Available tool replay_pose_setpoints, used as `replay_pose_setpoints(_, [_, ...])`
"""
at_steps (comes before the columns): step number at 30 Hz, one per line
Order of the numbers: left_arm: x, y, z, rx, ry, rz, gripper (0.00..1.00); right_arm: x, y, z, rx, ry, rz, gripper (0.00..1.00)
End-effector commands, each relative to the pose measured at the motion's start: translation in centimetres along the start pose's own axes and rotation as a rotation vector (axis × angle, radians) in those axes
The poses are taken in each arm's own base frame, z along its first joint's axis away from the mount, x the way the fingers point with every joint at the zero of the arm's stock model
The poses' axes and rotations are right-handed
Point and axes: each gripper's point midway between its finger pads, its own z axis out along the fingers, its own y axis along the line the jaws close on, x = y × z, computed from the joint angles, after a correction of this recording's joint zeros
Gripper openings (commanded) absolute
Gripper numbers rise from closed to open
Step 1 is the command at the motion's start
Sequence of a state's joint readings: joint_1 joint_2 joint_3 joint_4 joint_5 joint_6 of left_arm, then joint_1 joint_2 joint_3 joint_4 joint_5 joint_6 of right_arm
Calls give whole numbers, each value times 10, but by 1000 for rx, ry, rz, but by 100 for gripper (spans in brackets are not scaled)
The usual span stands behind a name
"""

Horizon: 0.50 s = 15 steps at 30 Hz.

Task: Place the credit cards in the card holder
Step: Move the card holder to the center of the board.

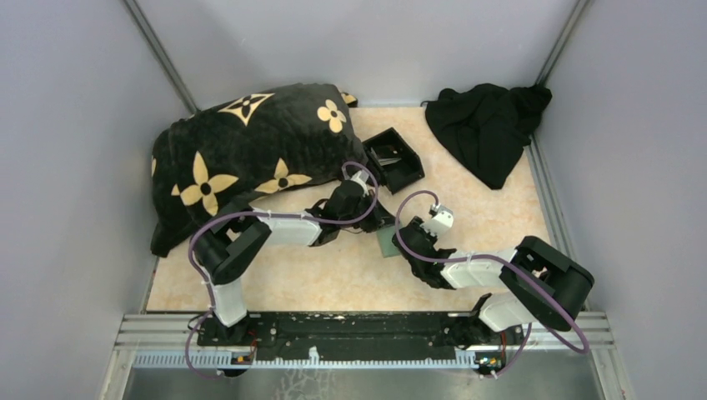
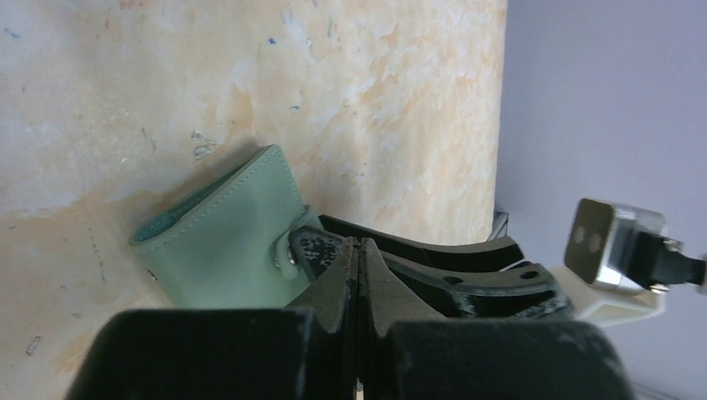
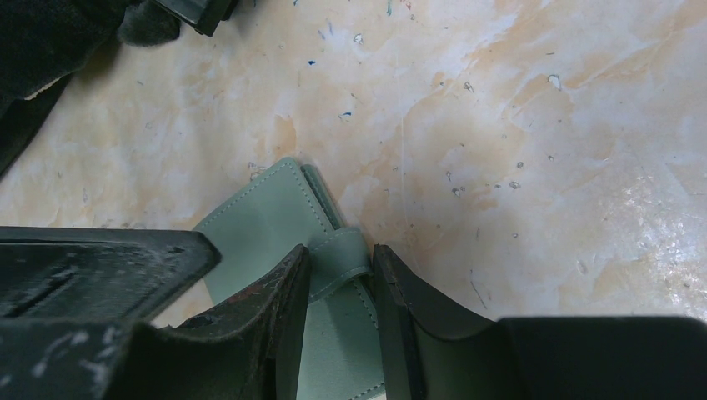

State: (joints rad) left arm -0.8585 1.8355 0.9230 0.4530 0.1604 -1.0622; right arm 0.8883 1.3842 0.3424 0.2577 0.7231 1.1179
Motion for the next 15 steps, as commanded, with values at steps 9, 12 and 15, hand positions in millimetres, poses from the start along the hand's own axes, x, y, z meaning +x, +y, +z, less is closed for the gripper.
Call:
replay_pose_setpoints(9, [106, 109, 9, -298, 204, -12, 0, 80, -96, -31, 193, 370, -285, 35])
replay_pose_setpoints(12, [104, 114, 6, -305, 182, -8, 0, 79, -96, -32, 191, 368, -283, 35])
replay_pose_setpoints(15, [95, 112, 2, -349, 160, 41, 0, 78, -96, -32, 191, 364, -280, 35])
